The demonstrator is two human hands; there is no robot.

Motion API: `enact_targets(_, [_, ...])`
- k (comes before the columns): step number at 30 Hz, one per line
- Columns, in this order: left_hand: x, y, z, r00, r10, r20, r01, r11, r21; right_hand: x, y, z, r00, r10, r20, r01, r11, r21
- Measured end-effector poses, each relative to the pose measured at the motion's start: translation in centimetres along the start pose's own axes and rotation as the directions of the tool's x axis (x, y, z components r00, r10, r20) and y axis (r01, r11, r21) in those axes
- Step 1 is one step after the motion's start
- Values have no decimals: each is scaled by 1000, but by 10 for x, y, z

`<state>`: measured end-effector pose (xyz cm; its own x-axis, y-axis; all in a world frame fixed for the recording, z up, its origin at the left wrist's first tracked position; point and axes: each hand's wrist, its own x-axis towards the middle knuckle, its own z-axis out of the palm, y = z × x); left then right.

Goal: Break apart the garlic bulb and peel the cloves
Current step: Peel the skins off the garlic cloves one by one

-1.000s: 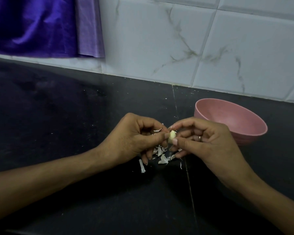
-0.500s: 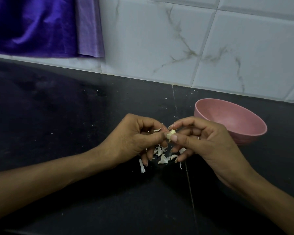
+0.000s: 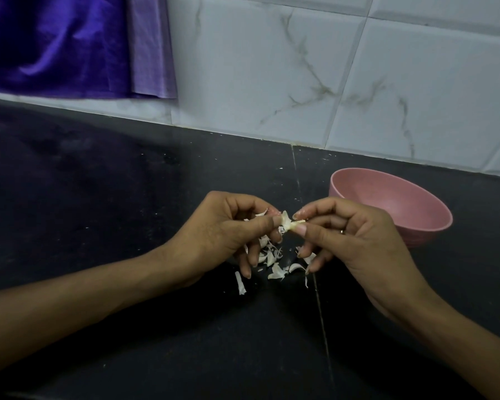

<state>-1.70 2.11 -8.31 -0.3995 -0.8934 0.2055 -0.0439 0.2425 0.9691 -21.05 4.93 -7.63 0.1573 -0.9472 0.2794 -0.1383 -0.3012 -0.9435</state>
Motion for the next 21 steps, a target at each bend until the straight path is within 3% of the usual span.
enact_targets(11, [-2,0,1,996,-40,79,44,998,-48,0,-1,-1,998,-55,-27,54,997,-60])
enact_targets(16, [-3,-1,2,998,1,59,-3,999,38,-2,-2,-1,999,-37,-11,37,997,-63])
enact_targets(21, [-2,1,1,998,41,51,-42,999,18,-2,-3,0,1000,-20,9,20,999,-35])
